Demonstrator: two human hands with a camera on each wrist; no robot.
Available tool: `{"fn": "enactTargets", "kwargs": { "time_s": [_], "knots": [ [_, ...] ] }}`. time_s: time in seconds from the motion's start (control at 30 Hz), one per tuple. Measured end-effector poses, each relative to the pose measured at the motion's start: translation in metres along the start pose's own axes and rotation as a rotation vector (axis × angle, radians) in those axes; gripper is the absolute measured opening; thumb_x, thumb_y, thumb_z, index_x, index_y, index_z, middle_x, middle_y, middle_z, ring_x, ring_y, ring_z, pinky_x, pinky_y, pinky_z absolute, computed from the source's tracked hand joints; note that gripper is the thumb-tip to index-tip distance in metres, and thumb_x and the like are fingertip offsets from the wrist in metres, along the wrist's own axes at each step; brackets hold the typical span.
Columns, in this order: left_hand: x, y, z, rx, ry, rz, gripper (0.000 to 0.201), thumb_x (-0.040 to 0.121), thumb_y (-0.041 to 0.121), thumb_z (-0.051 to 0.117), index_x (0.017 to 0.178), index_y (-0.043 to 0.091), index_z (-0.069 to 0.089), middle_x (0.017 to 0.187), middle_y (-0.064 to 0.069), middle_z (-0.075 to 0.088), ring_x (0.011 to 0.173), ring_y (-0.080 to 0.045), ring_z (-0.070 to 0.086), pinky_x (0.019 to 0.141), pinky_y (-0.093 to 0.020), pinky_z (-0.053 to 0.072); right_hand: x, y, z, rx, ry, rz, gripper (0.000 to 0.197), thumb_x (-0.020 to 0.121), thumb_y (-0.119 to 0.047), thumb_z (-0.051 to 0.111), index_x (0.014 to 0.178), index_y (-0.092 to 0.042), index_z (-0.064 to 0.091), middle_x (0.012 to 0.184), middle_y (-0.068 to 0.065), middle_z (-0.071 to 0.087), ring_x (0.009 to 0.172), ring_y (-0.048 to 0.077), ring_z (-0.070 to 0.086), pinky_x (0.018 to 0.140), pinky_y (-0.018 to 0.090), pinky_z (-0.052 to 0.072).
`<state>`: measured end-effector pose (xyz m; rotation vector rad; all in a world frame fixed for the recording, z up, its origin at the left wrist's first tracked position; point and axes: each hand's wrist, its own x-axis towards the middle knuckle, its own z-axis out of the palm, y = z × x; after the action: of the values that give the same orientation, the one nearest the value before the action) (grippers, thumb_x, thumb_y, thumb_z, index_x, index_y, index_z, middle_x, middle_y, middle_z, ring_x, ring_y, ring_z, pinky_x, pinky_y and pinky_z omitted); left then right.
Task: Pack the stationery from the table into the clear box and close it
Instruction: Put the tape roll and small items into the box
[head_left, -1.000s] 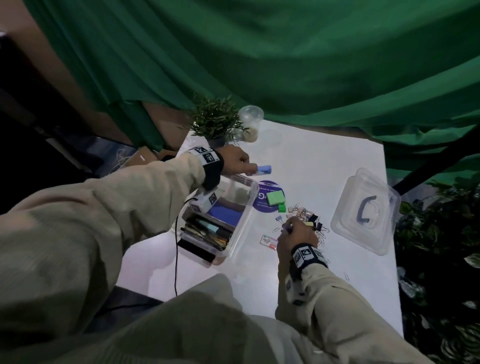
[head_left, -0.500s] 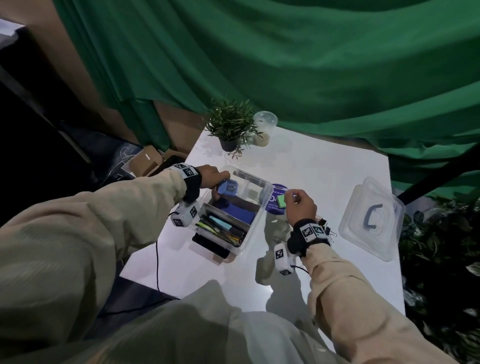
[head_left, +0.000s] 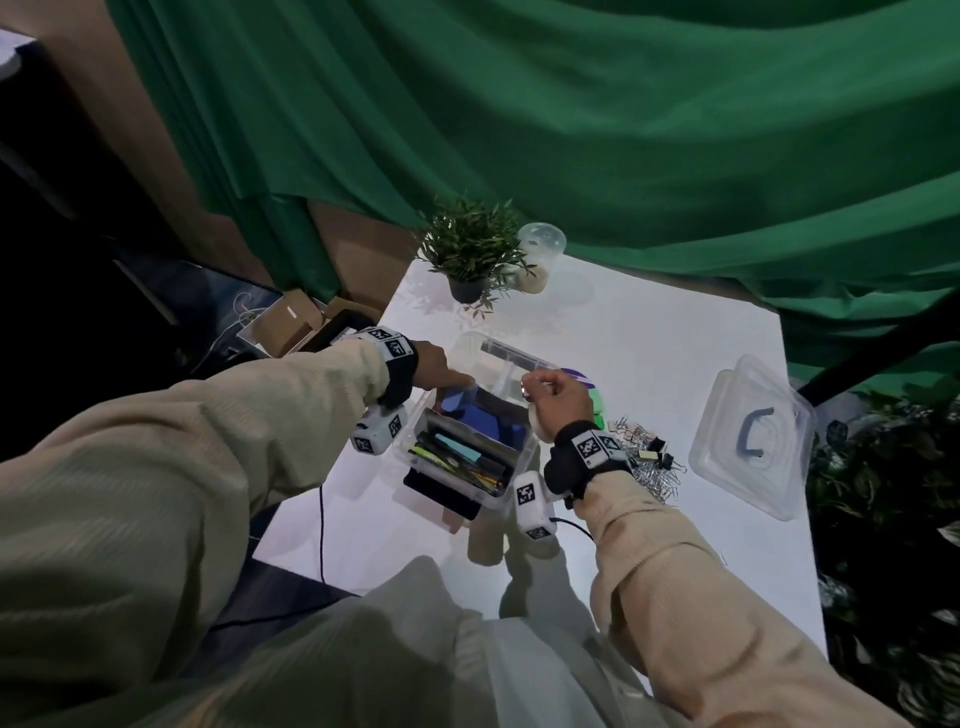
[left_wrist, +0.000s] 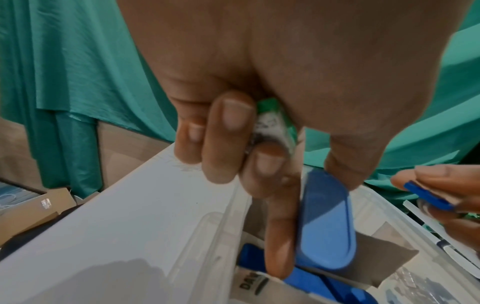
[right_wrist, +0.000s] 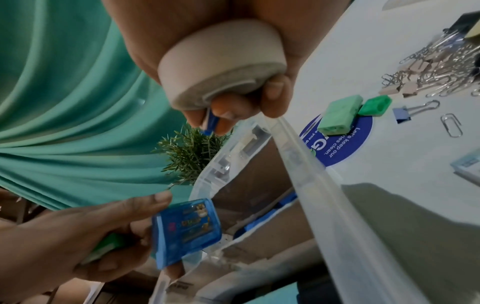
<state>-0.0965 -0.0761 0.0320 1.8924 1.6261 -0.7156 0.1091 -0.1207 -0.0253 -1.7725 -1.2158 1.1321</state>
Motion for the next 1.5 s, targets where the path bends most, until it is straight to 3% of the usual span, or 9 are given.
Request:
{"fn": "enactTargets", "kwargs": {
  "time_s": [0.23,0.4,0.5,0.7,0.83,0.93,1.03,1.2,1.5],
  "knots": [
    [0.01,-0.008,0.0,0.124,0.091,0.072,0.063,0.085,0.071,0.046,0.087,0.014,0.073,0.085,-0.008,0.066,0.076,-0.026,0.059,0.066,-0.029,0.045,0.002,0.001,0.005,-0.019,0.056,0.039,0.017,0.082,-0.031,0.07,0.091,-0.017,0.073,0.089,0.01,0.073,0.084,0.024,0.068,0.081,0.034,0.055],
    [0.014,-0.002,0.005,0.189,0.094,0.16,0.051,0.089,0.062,0.047,0.072,0.017,0.064,0.07,-0.004,0.059,0.069,-0.026,0.056,0.059,-0.027,0.042,-0.001,0.001,0.003,-0.011,0.083,0.037,0.008,0.083,-0.026,0.07,0.085,-0.019,0.072,0.087,0.008,0.072,0.083,0.024,0.067,0.081,0.034,0.055],
    [0.016,0.0,0.007,0.233,0.078,0.174,0.046,0.086,0.059,0.055,0.085,0.014,0.067,0.079,-0.005,0.064,0.073,-0.025,0.059,0.06,-0.026,0.042,-0.001,0.002,0.003,0.004,0.102,0.04,0.006,0.083,-0.026,0.07,0.083,-0.02,0.071,0.087,0.007,0.073,0.085,0.025,0.068,0.082,0.035,0.056],
    [0.019,0.002,0.003,0.346,0.287,0.187,0.038,0.086,0.053,0.058,0.102,0.022,0.071,0.097,-0.007,0.068,0.087,-0.027,0.064,0.067,-0.028,0.047,-0.002,0.002,0.0,-0.01,0.102,0.041,0.011,0.085,-0.027,0.069,0.089,-0.017,0.071,0.079,0.0,0.066,0.079,0.019,0.062,0.076,0.026,0.049],
    [0.022,0.001,0.01,0.349,0.187,0.177,0.045,0.079,0.058,0.065,0.102,0.02,0.072,0.087,-0.003,0.065,0.078,-0.025,0.063,0.063,-0.027,0.049,-0.003,0.003,-0.005,-0.039,0.127,0.058,0.013,0.085,-0.028,0.068,0.091,-0.017,0.071,0.066,-0.012,0.054,0.066,0.009,0.051,0.071,0.021,0.038],
    [0.026,0.001,0.014,0.36,0.133,0.19,0.047,0.079,0.06,0.065,0.102,0.02,0.072,0.094,-0.003,0.069,0.082,-0.026,0.066,0.067,-0.029,0.053,-0.001,0.006,-0.011,-0.02,0.195,0.086,0.014,0.086,-0.029,0.067,0.093,-0.016,0.07,0.073,-0.002,0.059,0.071,0.017,0.053,0.07,0.021,0.037],
    [0.028,0.001,0.017,0.402,0.188,0.207,0.051,0.085,0.064,0.052,0.1,0.018,0.071,0.09,-0.006,0.068,0.079,-0.027,0.066,0.063,-0.028,0.05,0.002,0.01,-0.017,-0.017,0.239,0.133,0.017,0.088,-0.029,0.064,0.097,-0.016,0.07,0.086,0.004,0.062,0.079,0.021,0.055,0.073,0.024,0.041],
    [0.032,0.009,0.023,0.463,0.259,0.191,0.04,0.093,0.046,0.043,0.102,0.016,0.069,0.088,-0.006,0.066,0.077,-0.027,0.064,0.063,-0.028,0.047,0.006,0.016,-0.023,-0.008,0.238,0.164,0.014,0.089,-0.026,0.061,0.095,-0.018,0.07,0.085,0.002,0.063,0.078,0.021,0.057,0.072,0.022,0.04],
    [0.023,0.023,0.02,0.602,0.146,0.168,0.029,0.086,0.045,0.061,0.08,0.016,0.061,0.073,0.0,0.06,0.061,-0.021,0.056,0.059,-0.025,0.046,0.002,0.011,-0.018,0.004,0.16,0.138,0.019,0.082,-0.029,0.071,0.097,-0.019,0.069,0.079,-0.001,0.059,0.067,0.014,0.053,0.059,0.021,0.038]
  ]
}}
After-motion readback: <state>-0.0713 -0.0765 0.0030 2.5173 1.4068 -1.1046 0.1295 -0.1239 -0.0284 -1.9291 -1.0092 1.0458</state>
